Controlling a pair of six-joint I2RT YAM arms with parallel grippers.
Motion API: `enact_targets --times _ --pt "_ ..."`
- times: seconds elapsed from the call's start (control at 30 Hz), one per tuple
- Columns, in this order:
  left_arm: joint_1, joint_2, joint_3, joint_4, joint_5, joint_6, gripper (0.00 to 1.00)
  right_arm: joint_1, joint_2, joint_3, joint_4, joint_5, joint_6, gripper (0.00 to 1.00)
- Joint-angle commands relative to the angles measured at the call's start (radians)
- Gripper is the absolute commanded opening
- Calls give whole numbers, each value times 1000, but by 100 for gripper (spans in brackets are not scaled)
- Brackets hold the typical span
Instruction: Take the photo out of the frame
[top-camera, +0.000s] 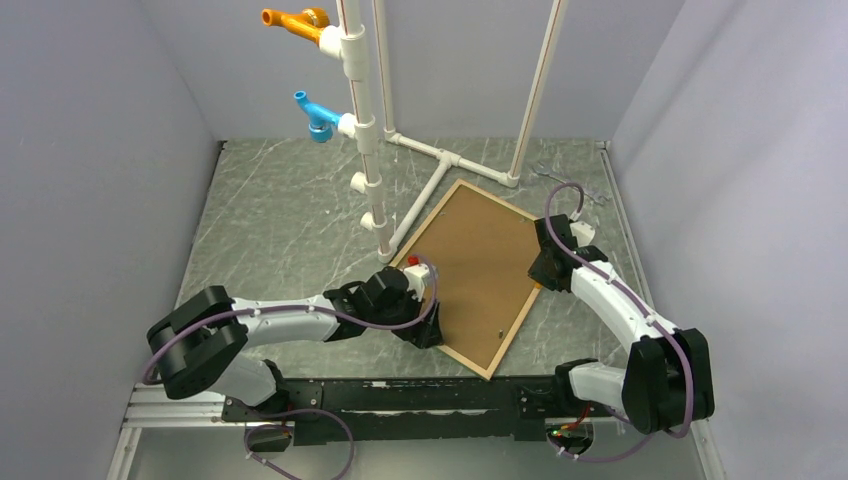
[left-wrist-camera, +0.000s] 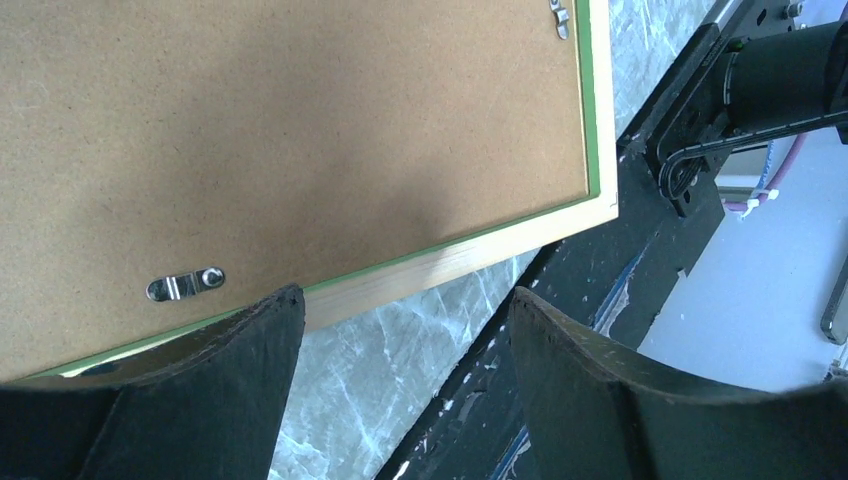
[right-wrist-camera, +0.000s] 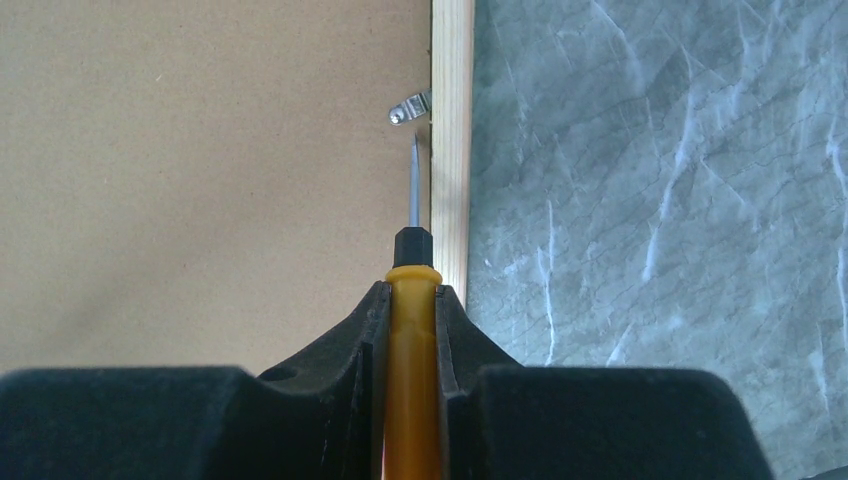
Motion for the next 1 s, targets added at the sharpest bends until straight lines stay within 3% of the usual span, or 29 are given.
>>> enact_targets --times 0.0,0.7,0.97 --pt "0 31 18 28 -5 -20 79 -4 8 -17 27 44 17 0" --pt "2 58 -16 17 -25 -45 80 -3 27 -96 241 19 -74 0" --pt "2 25 -17 27 -10 -41 80 -3 -44 -5 265 -23 -200 0"
